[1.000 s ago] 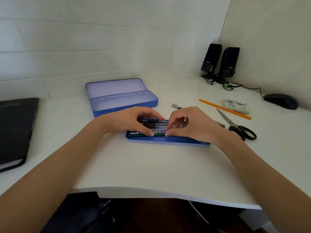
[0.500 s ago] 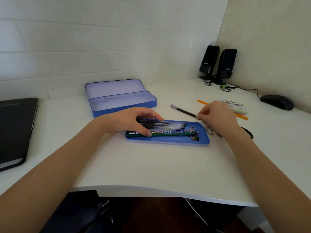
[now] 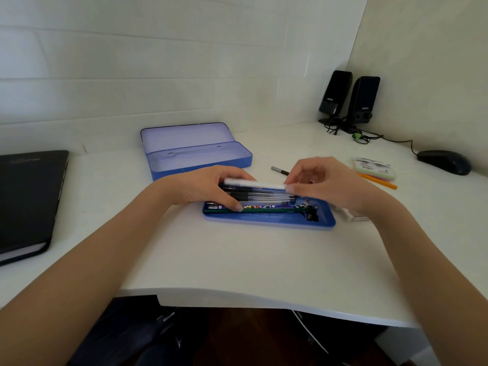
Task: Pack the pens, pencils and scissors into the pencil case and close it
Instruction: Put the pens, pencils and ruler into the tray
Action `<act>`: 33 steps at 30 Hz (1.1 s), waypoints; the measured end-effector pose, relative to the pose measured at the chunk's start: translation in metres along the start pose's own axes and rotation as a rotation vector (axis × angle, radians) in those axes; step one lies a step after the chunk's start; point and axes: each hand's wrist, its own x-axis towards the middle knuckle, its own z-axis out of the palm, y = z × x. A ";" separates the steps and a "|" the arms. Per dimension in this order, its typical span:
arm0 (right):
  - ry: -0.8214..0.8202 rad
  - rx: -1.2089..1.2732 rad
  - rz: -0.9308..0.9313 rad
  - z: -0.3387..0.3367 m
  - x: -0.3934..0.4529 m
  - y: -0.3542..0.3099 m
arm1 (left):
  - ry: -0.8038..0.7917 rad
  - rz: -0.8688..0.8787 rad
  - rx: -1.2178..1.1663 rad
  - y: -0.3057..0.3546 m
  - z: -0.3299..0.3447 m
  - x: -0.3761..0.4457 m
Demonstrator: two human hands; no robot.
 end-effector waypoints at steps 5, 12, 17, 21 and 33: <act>-0.152 -0.071 -0.047 0.012 -0.003 -0.005 | 0.030 0.000 -0.051 0.001 0.001 -0.002; -0.116 -0.160 -0.061 0.012 -0.002 -0.002 | 0.025 -0.001 -0.031 0.002 0.002 -0.001; -0.173 -0.223 -0.048 0.021 0.001 -0.002 | -0.007 -0.009 0.050 0.003 0.002 -0.001; -0.181 -0.190 -0.032 0.024 0.003 -0.003 | -0.016 -0.009 0.085 0.006 0.002 -0.002; 0.349 -0.569 0.352 -0.014 0.009 0.040 | -0.016 -0.005 0.111 0.005 0.002 -0.002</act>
